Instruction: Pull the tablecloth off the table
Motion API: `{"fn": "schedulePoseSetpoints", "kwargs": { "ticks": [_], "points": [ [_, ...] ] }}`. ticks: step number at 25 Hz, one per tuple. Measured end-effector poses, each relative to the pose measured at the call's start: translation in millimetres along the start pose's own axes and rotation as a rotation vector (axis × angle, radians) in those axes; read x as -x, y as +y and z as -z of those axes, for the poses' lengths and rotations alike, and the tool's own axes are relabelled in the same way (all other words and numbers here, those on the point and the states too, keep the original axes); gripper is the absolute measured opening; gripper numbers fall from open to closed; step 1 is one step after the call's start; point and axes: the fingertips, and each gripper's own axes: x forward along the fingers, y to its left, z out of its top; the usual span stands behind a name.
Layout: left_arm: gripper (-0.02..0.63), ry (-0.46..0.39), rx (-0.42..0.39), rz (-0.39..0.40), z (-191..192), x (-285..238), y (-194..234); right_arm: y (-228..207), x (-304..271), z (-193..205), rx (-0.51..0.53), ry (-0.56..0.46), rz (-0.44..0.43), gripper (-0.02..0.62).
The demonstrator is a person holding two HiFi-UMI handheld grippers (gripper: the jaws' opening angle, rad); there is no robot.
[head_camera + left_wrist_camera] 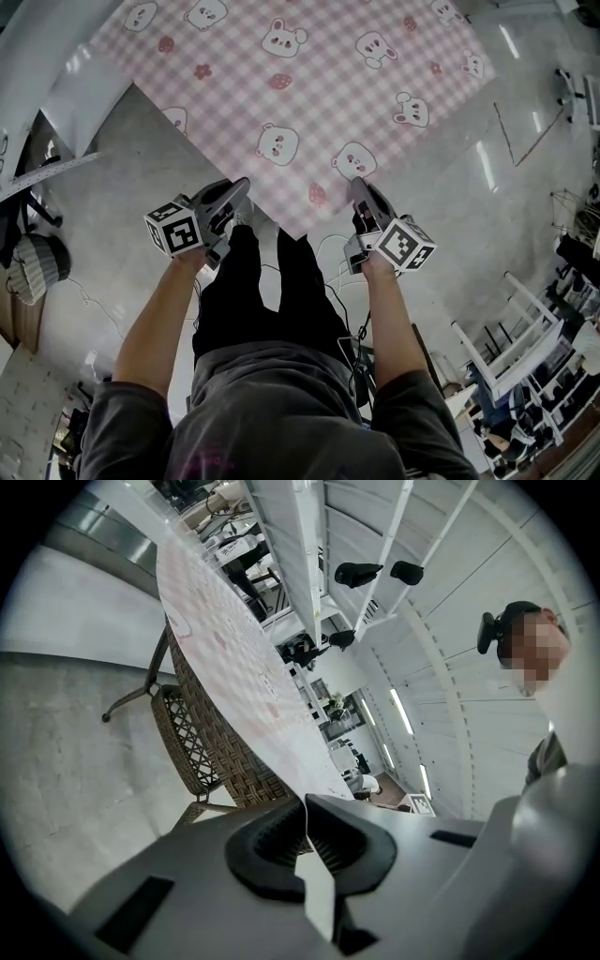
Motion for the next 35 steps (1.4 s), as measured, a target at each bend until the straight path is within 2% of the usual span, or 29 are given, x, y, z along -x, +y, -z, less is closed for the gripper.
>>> {"fn": "schedulePoseSetpoints", "kwargs": {
  "ticks": [10,15,19,24,28,32,35],
  "points": [
    [0.002,0.014,-0.053,0.052,-5,2,-19,2,8,-4,-0.021,-0.073,-0.032,0.006],
    [0.002,0.021,-0.105,0.041,-12,4,-25,7,9,-7,-0.037,-0.118,-0.081,0.006],
    [0.002,0.012,-0.178,0.049,-17,0,-22,1,2,-6,-0.023,-0.167,-0.134,0.006],
    [0.002,0.007,-0.163,0.058,-12,1,-25,0,6,-1,-0.021,-0.156,-0.13,0.006],
    [0.002,-0.05,-0.273,0.105,-11,3,-25,2,10,0,0.045,-0.256,-0.188,0.006],
    [0.002,-0.08,-0.327,0.113,15,28,-25,7,22,34,0.07,-0.288,-0.245,0.005],
    [0.002,-0.126,-0.389,0.163,2,19,-27,11,20,19,0.126,-0.346,-0.281,0.006]
  ]
}}
